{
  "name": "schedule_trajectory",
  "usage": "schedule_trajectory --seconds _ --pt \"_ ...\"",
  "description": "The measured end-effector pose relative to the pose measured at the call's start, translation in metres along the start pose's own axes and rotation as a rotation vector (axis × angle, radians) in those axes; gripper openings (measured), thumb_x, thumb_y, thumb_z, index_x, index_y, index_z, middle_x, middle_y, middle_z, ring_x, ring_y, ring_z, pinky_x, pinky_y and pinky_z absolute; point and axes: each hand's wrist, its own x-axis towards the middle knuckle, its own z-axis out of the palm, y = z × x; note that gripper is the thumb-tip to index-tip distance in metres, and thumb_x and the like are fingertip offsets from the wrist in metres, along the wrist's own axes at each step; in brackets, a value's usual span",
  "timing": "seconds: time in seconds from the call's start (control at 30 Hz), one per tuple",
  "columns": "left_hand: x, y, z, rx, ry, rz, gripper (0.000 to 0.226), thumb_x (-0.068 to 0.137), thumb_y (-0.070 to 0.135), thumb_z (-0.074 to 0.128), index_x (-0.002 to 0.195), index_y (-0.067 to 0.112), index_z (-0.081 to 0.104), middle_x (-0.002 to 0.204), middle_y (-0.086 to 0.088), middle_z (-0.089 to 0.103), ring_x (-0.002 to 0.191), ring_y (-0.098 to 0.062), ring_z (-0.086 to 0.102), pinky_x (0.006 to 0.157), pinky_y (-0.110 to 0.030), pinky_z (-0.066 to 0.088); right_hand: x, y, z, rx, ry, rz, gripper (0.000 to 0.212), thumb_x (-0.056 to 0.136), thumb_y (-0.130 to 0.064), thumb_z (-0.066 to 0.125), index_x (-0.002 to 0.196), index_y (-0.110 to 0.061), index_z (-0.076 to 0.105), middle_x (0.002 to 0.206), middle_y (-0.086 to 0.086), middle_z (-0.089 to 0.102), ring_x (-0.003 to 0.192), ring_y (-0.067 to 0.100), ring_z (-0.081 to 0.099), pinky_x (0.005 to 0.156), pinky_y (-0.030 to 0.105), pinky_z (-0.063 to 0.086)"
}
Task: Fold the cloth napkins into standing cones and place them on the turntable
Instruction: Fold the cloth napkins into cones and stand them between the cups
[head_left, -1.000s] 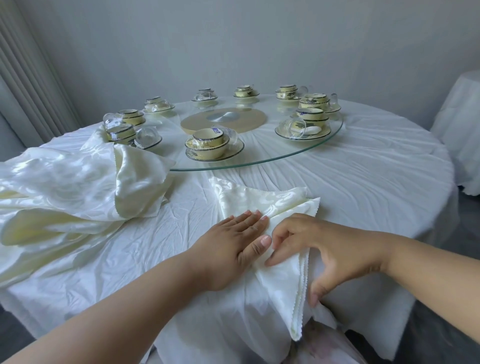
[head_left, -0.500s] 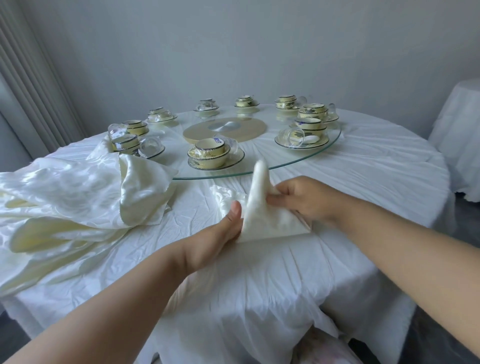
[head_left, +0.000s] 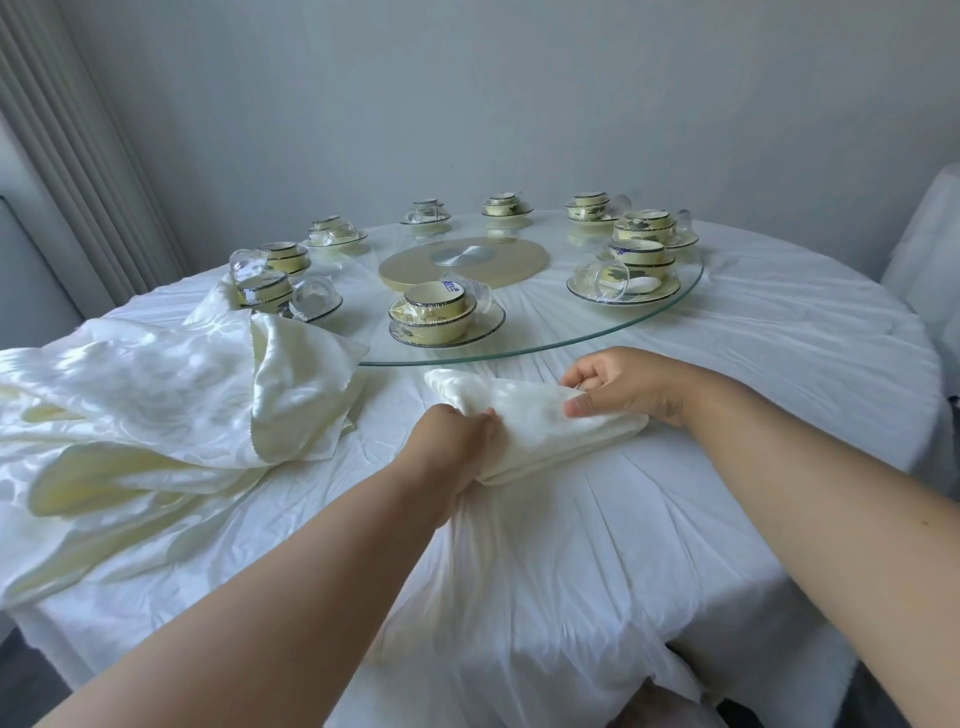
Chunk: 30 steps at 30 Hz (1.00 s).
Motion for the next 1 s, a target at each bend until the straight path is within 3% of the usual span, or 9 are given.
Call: schedule_trajectory --seconds 0.17,0.23,0.33,0.5,0.6,0.7,0.83,0.93,1.0 --pt "0.004 0.016 -0.001 -0.133 0.011 -0.095 0.012 0.092 0.022 0.053 0.093 0.010 0.056 0.096 -0.015 0.063 0.085 -0.031 0.066 0.072 -0.036 0.055 0.003 -0.004 0.004 -0.176 0.056 -0.024 0.003 0.086 -0.023 0.069 0.086 -0.021 0.068 0.062 -0.014 0.061 0.060 0.003 0.050 0.060 0.019 0.036" --pt "0.006 0.025 -0.003 -0.185 -0.017 -0.147 0.015 0.095 0.015 0.048 0.080 0.011 0.053 0.079 -0.012 0.061 0.068 -0.026 0.061 0.060 -0.031 0.051 0.003 -0.005 0.005 -0.242 0.047 -0.010 0.008 0.087 -0.026 0.067 0.084 -0.019 0.069 0.055 -0.015 0.054 0.058 0.005 0.045 0.058 0.022 0.033" --pt "0.010 0.030 -0.005 -0.124 -0.029 -0.190 0.025 0.095 0.008 0.049 0.070 0.009 0.049 0.049 -0.007 0.058 0.059 -0.021 0.054 0.059 -0.032 0.049 0.005 -0.009 0.007 -0.314 0.079 0.022 0.021 0.090 -0.033 0.063 0.074 -0.020 0.063 0.056 -0.011 0.046 0.055 0.007 0.040 0.055 0.023 0.030" --pt "0.026 0.015 0.001 0.038 0.041 -0.039 0.003 0.092 0.013 0.057 0.090 0.010 0.058 0.099 -0.019 0.064 0.089 -0.037 0.066 0.076 -0.054 0.057 0.008 -0.003 0.015 -0.405 0.176 0.020 0.041 0.094 -0.039 0.055 0.066 -0.014 0.039 0.058 -0.001 0.032 0.056 0.016 0.030 0.053 0.030 0.022" --pt "0.030 0.008 0.000 0.241 0.127 0.077 0.019 0.088 0.022 0.060 0.098 0.006 0.058 0.091 -0.015 0.066 0.085 -0.035 0.066 0.072 -0.045 0.058 0.007 -0.003 0.019 -0.573 0.194 0.021 0.043 0.096 -0.039 0.050 0.063 -0.017 0.036 0.059 -0.002 0.037 0.057 0.016 0.034 0.053 0.031 0.024" --pt "0.025 0.007 0.001 0.599 0.258 0.174 0.030 0.091 0.032 0.055 0.108 0.009 0.045 0.095 -0.005 0.061 0.084 -0.028 0.057 0.064 -0.034 0.042 0.007 -0.006 0.022 -0.700 0.200 0.005 0.041 0.098 -0.040 0.046 0.065 -0.017 0.038 0.063 -0.002 0.040 0.062 0.017 0.038 0.053 0.031 0.024" --pt "0.013 0.011 0.002 0.760 0.397 0.458 0.033 0.096 0.031 0.046 0.124 0.014 0.045 0.120 -0.008 0.050 0.114 -0.031 0.048 0.084 -0.038 0.039 0.009 -0.007 0.023 -0.762 0.163 0.008 0.039 0.098 -0.042 0.045 0.069 -0.016 0.042 0.072 0.001 0.049 0.070 0.020 0.046 0.057 0.031 0.028" --pt "0.016 0.002 0.007 0.967 0.178 0.618 0.038 0.099 0.039 0.031 0.126 0.019 0.049 0.130 -0.002 0.046 0.130 -0.024 0.036 0.103 -0.040 0.031 0.009 -0.008 0.022 -0.754 0.168 -0.005 0.038 0.098 -0.043 0.045 0.071 -0.016 0.044 0.072 0.001 0.050 0.070 0.020 0.046 0.056 0.031 0.028" --pt "0.018 -0.009 0.010 1.066 -0.030 0.541 0.054 0.099 0.048 0.021 0.144 0.020 0.031 0.150 -0.001 0.028 0.144 -0.019 0.016 0.115 -0.048 0.013 0.010 -0.008 0.023 -0.751 0.174 -0.013 0.038 0.097 -0.043 0.045 0.072 -0.015 0.045 0.071 0.000 0.049 0.070 0.020 0.046 0.057 0.032 0.028"
